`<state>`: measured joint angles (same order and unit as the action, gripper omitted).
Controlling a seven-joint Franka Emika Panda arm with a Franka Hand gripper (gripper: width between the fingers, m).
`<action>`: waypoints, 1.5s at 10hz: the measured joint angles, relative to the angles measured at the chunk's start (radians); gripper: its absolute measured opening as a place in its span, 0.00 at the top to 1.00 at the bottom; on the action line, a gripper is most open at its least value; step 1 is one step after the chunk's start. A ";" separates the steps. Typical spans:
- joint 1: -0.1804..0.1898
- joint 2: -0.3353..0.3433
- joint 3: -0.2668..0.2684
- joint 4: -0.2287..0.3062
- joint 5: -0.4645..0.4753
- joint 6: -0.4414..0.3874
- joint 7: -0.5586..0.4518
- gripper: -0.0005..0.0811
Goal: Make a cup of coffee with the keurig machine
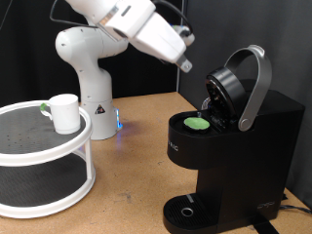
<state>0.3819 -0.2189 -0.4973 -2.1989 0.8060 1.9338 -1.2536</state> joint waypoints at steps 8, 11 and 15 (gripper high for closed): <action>0.011 -0.017 -0.008 0.065 0.074 -0.107 0.045 0.01; 0.044 -0.008 0.042 0.102 0.104 -0.106 0.123 0.01; 0.058 -0.002 0.076 0.110 0.104 -0.072 0.159 0.01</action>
<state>0.4398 -0.2210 -0.4212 -2.0885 0.9099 1.8617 -1.0950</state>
